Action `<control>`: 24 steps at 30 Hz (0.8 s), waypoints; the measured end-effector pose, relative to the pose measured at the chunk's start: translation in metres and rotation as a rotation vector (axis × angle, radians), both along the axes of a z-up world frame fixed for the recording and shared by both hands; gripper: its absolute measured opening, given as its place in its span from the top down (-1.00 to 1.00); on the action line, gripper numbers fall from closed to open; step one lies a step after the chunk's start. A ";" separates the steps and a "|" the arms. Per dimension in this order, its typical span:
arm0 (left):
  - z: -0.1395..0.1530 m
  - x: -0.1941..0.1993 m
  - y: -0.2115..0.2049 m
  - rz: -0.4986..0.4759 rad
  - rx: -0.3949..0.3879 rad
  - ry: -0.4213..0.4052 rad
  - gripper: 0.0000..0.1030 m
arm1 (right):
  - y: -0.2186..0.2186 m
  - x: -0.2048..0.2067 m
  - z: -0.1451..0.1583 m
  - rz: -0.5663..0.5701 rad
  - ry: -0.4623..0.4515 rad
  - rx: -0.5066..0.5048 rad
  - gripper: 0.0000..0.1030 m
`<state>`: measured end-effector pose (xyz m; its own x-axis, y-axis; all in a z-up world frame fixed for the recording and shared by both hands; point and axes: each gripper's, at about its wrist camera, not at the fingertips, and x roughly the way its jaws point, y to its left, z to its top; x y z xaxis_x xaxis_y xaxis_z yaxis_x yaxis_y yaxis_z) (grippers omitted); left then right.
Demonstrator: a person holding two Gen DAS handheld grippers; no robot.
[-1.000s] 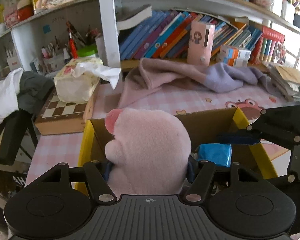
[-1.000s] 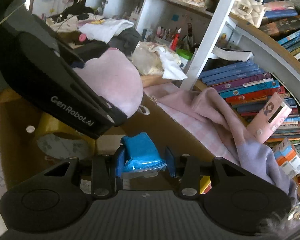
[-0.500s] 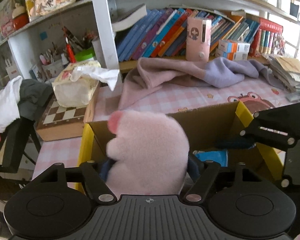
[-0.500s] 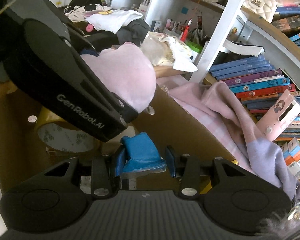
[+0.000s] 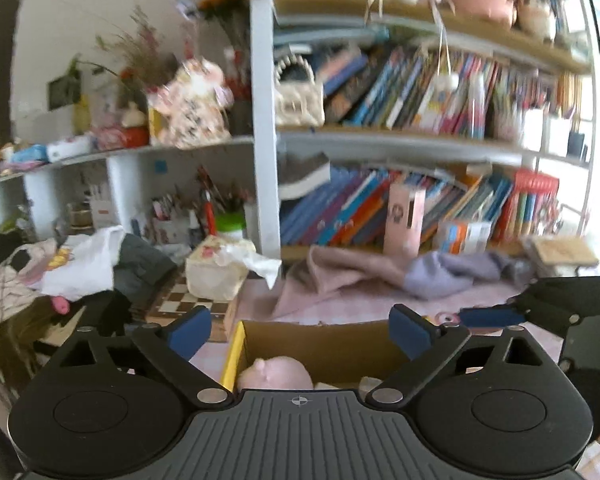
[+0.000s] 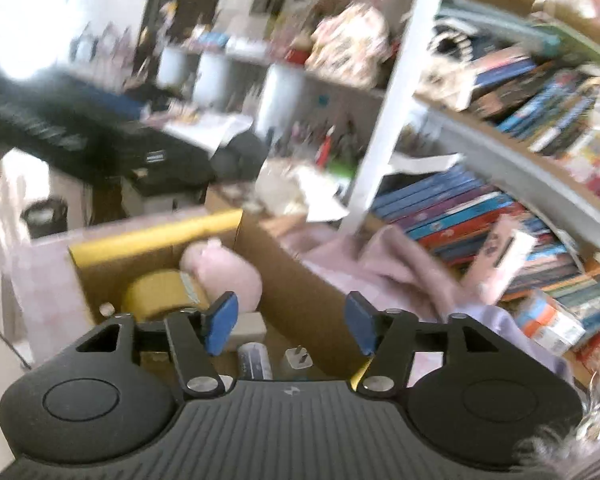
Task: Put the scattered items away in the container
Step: 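Withdraw both open tools from the yellow box and move back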
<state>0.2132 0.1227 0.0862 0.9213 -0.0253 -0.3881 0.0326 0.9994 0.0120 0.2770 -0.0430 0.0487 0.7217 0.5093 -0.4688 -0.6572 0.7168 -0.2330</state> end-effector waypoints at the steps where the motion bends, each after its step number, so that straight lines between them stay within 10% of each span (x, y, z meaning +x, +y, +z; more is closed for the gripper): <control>1: 0.001 -0.015 0.000 0.011 -0.013 -0.006 -0.91 | -0.007 -0.010 0.005 -0.021 -0.003 0.024 -0.21; 14: -0.011 -0.142 -0.024 0.033 -0.071 -0.007 -0.95 | -0.071 -0.147 0.016 -0.261 -0.052 0.162 -0.68; 24: -0.046 -0.183 -0.074 -0.018 0.104 0.050 -0.96 | -0.097 -0.219 -0.016 -0.442 -0.038 0.103 -0.80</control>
<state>0.0305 0.0484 0.0403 0.9004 0.0005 -0.4352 0.0541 0.9921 0.1133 0.0584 -0.1397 0.0328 0.8959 0.1912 -0.4009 -0.2753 0.9473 -0.1635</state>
